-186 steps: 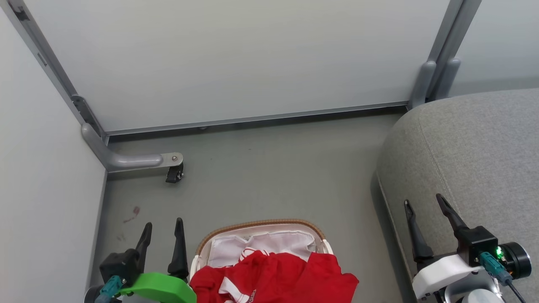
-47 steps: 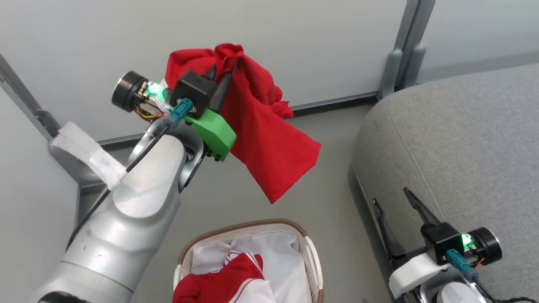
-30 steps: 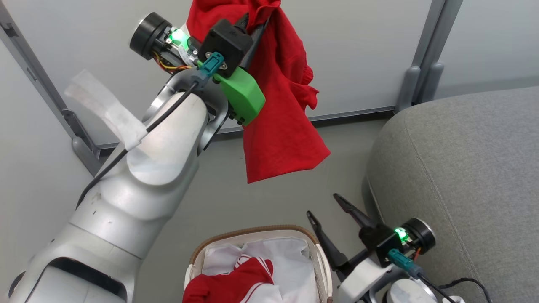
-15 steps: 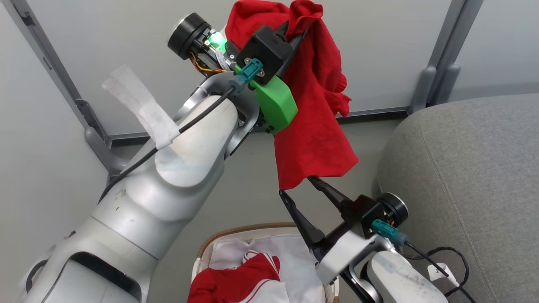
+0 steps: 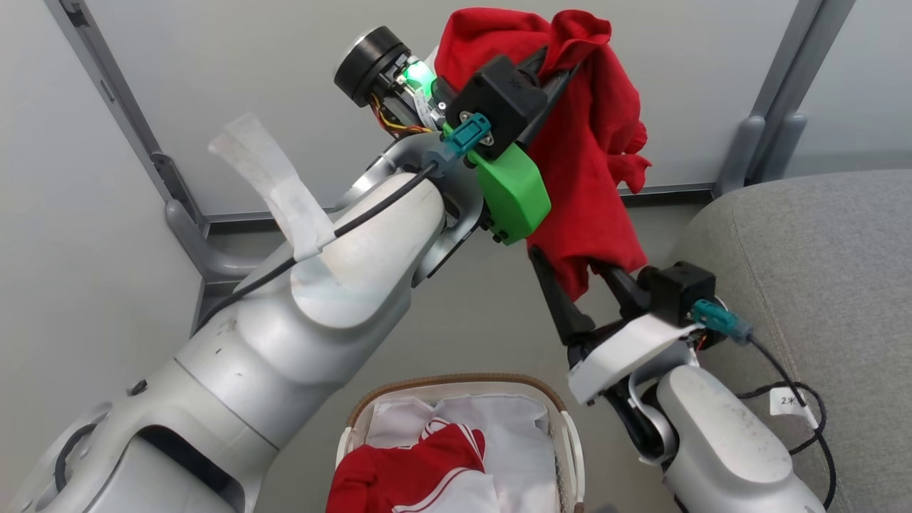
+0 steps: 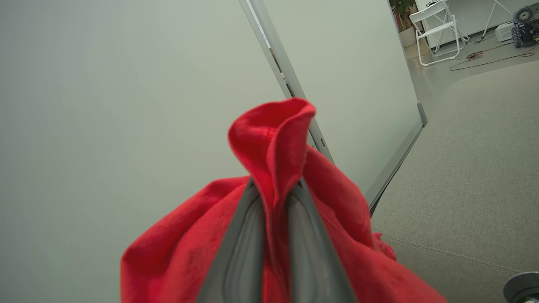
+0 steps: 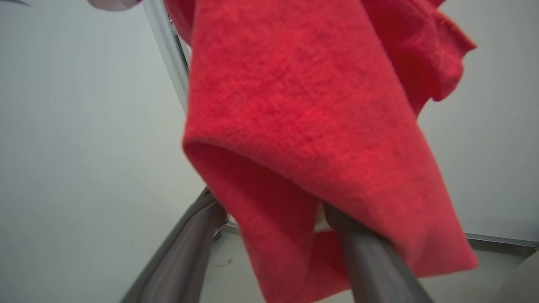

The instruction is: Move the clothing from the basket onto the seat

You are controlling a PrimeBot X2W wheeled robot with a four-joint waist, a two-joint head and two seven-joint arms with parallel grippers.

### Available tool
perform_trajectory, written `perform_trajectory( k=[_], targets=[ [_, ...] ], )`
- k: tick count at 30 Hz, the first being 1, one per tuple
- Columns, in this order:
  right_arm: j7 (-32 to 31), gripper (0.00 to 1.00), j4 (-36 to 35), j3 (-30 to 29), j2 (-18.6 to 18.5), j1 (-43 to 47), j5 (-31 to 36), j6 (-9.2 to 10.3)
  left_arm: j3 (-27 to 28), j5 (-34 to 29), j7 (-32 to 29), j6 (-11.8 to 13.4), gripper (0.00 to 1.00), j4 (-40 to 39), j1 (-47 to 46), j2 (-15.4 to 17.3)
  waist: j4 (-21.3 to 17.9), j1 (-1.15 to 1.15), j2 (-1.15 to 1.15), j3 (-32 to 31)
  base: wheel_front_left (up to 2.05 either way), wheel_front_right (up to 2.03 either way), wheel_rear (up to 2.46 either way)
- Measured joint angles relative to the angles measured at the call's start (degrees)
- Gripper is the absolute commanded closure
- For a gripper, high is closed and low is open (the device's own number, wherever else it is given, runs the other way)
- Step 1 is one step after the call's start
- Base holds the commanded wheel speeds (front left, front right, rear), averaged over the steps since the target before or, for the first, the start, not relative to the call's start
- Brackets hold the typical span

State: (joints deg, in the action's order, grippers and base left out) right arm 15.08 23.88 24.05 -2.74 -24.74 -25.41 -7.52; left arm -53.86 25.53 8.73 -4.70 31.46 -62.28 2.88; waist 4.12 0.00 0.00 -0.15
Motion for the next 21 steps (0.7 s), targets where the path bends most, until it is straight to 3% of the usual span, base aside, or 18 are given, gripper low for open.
perform_trajectory(
  k=[4, 5, 6, 8, 21],
  targets=[
    [0.0, 0.0, 1.45, -1.98, -0.04, -2.46, -1.38, 0.0, -1.49, 2.13, 0.18, 0.71, 1.0, -1.03, -0.07, 0.01, 0.41, 0.0, 0.0, -0.03, 0.0, 0.0, 0.0],
    [0.0, 0.17, 1.67, -2.2, -0.04, -2.88, -1.38, 0.0, -1.78, 2.36, 0.2, 0.89, 1.0, -1.12, -0.08, 0.01, 0.45, 0.0, 0.0, -0.04, 0.0, 0.0, 0.0],
    [0.0, 0.72, 1.97, -3.01, 0.04, -3.58, -1.34, 0.0, -2.27, 2.85, 0.46, 1.23, 1.0, -1.11, -0.13, 0.02, 0.49, 0.0, 0.0, -0.05, 0.0, 0.0, 0.0],
    [0.0, 0.99, 2.14, -3.79, 0.0, -4.09, -0.82, 0.0, -2.64, 3.25, 0.57, 1.46, 1.0, -0.91, -0.3, 0.0, 0.47, 0.0, 0.0, -0.02, 0.0, 0.0, 0.0],
    [0.0, 1.0, 0.98, -5.37, -0.02, -3.58, 2.13, 0.0, -2.21, 5.41, 3.2, 1.68, 1.0, 5.34, -0.24, 0.12, -0.81, 0.0, 0.0, 0.21, 0.0, 0.0, 0.0]
  ],
)
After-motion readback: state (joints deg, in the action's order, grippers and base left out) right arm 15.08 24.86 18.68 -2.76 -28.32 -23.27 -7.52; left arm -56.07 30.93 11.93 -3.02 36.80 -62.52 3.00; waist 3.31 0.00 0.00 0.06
